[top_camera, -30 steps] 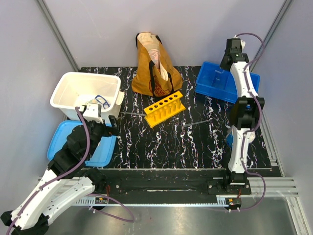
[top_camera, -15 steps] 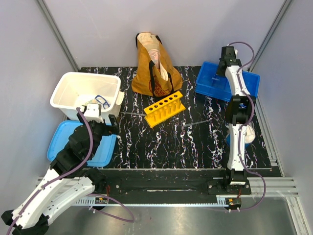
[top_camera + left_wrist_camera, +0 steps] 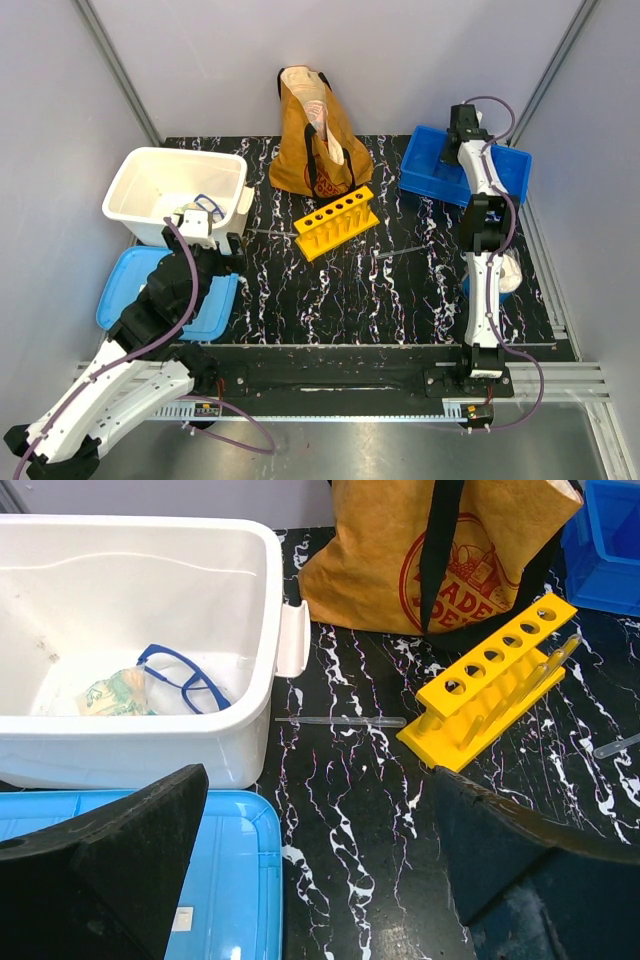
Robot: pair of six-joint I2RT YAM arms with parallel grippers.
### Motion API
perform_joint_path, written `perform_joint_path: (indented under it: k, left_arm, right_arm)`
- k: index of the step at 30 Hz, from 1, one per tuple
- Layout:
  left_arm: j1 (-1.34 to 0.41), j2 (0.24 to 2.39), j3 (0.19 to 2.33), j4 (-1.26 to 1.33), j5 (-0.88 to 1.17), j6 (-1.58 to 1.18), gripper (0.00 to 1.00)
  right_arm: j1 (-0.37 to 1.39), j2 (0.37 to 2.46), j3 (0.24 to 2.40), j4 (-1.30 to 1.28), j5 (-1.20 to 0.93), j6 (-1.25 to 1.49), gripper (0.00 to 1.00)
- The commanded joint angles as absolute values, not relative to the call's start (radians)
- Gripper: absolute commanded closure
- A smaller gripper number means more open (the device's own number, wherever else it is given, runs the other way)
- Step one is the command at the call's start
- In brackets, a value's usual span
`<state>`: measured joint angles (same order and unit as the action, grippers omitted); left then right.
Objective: Organize the chemistry lab equipment
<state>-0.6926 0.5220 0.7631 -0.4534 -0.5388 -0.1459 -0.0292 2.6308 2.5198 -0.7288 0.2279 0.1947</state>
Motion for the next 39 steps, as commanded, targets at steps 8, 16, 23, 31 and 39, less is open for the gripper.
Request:
perform_joint_path:
  k: [8, 16, 23, 31, 39]
  left_arm:
    - [-0.693, 0.543, 0.767, -0.390, -0.574, -0.123, 0.02]
    - [-0.693, 0.522, 0.776, -0.403, -0.568, -0.135, 0.02]
    - [-0.693, 0.491, 0.788, -0.417, -0.532, -0.149, 0.01]
    - [-0.693, 0.480, 0.805, -0.443, -0.508, -0.161, 0.01]
    - [-0.693, 0.443, 0.807, -0.448, -0.456, -0.173, 0.01]
  right_arm:
    - [-0.034, 2.639, 2.543, -0.707, 0.262, 0.183, 0.84]
    - [-0.031, 2.473, 2.510, -0.775, 0.180, 0.189, 0.69]
    - [-0.011, 2.243, 2.315, -0.781, 0.101, 0.123, 0.65]
    - [0.034, 1.996, 1.984, -0.818, 0.072, 0.225, 0.62]
    - [0.063, 1.743, 1.488, -0.687, 0.005, 0.694, 0.60]
